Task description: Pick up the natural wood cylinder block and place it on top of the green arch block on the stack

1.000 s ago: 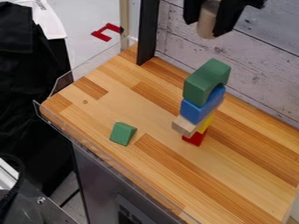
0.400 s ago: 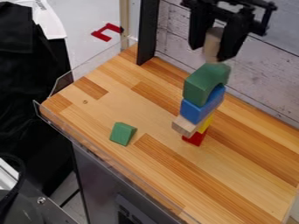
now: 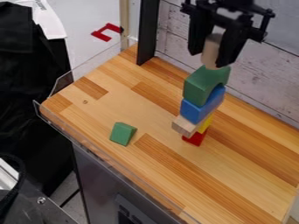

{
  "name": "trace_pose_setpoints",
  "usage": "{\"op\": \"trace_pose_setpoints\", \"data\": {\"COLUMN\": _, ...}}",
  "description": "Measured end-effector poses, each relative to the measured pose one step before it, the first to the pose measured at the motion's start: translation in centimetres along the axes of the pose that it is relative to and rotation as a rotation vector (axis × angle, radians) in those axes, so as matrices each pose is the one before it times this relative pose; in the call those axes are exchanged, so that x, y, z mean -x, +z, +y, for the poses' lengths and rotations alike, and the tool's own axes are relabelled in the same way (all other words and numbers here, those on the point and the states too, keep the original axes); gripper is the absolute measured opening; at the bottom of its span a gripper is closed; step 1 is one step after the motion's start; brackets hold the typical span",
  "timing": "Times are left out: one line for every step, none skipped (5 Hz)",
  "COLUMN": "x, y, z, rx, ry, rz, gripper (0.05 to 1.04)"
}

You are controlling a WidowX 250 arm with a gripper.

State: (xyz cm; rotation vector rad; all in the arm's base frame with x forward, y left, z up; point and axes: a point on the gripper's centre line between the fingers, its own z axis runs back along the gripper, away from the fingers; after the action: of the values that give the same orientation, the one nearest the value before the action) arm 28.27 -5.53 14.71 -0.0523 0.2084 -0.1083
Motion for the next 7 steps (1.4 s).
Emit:
{"op": "trace_pose_setpoints", "data": {"x": -0.299, "y": -0.504, "z": 0.216, "rx": 0.0098, "ry": 0.0014, "rz": 0.001, "gripper": 0.542}}
{"op": "trace_pose_setpoints", "data": {"x": -0.443, "y": -0.874, "z": 0.707, "rx": 0.0059, "ry": 0.0144, "rz": 0.0197, "gripper": 0.542}}
{"op": "trace_pose_setpoints", "data": {"x": -0.128, "y": -0.077, "z": 0.021, "rx": 0.0053, "ry": 0.005, "rz": -0.0032, "gripper": 0.542}}
{"op": "trace_pose_setpoints", "data": {"x": -0.051, "y": 0.001, "z": 0.145, "rx": -0.0091, "ry": 0.0011, "rz": -0.0032, "gripper": 0.628}}
{"op": "trace_pose_setpoints", "data": {"x": 0.23, "y": -0.041, "z": 0.056, "rx": -0.0034, "ry": 0.0077, "rz": 0.0168, "gripper": 0.917}}
{"op": "trace_pose_setpoints", "data": {"x": 0.079, "y": 0.387, "z": -0.002, "rx": -0.0016, "ry": 0.0203, "rz": 0.0031, "gripper": 1.001}}
{"op": "trace_pose_setpoints", "data": {"x": -0.327, "y": 1.756, "z": 0.483, "rx": -0.002, "ry": 0.0241, "rz": -0.0364, "gripper": 1.001}}
